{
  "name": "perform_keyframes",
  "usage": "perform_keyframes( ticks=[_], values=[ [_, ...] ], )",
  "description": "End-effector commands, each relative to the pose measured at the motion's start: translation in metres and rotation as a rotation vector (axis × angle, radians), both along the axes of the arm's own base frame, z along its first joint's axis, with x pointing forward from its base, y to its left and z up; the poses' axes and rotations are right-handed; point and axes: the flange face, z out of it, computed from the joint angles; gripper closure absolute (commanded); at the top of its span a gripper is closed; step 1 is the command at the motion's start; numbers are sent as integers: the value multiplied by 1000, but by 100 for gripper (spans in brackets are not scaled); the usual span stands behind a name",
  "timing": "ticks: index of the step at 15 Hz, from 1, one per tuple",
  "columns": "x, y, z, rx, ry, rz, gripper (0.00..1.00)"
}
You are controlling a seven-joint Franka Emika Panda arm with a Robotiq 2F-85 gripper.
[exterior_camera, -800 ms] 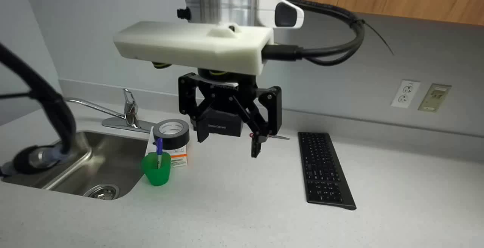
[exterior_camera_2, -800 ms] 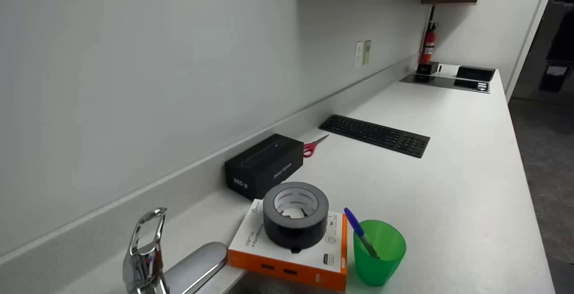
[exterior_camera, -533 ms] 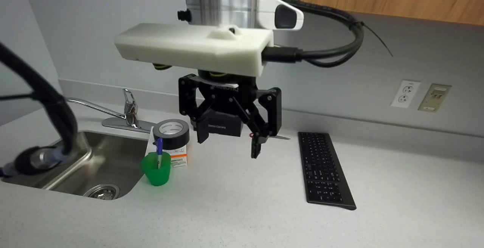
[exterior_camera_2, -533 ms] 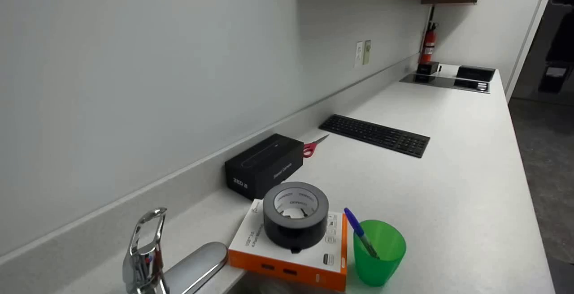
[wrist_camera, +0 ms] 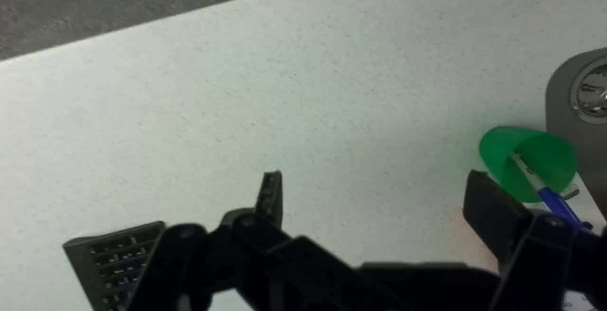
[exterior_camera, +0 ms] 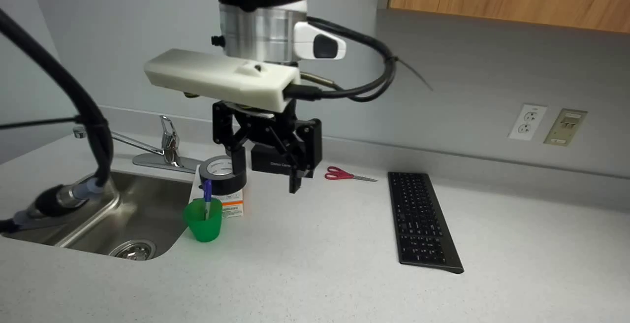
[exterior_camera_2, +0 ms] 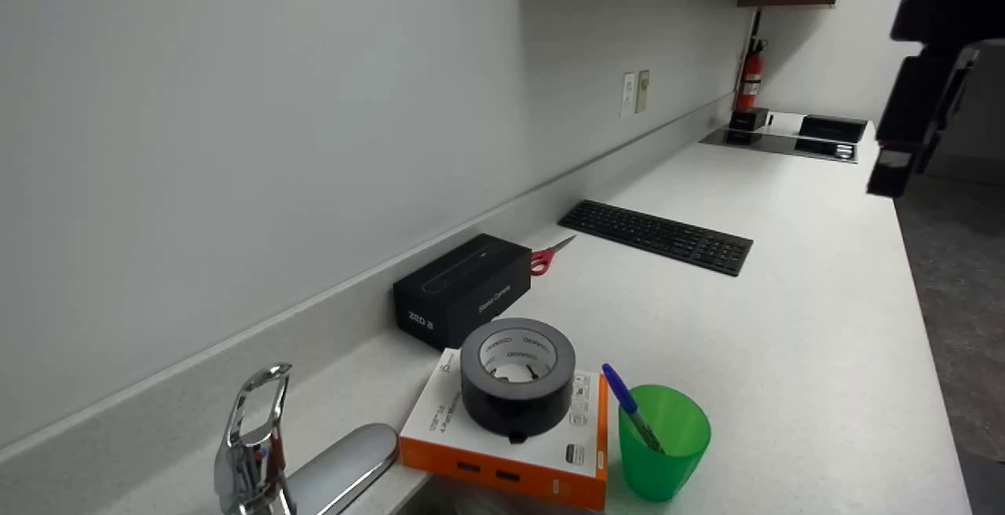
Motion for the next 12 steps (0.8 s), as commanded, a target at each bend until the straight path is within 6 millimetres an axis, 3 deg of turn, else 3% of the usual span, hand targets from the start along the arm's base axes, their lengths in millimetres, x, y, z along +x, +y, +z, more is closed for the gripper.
perform_keyframes(
  ticks=[1, 4, 7, 8, 12],
  values=[
    [54, 53, -34, 28, -38, 7, 0],
    [78, 98, -64, 22, -65, 58, 0],
    [87, 127, -82, 9, -52, 95, 0],
    [82, 116, -80, 0, -43, 100, 0],
    [85, 126, -87, -1, -30, 112, 0]
  ],
)
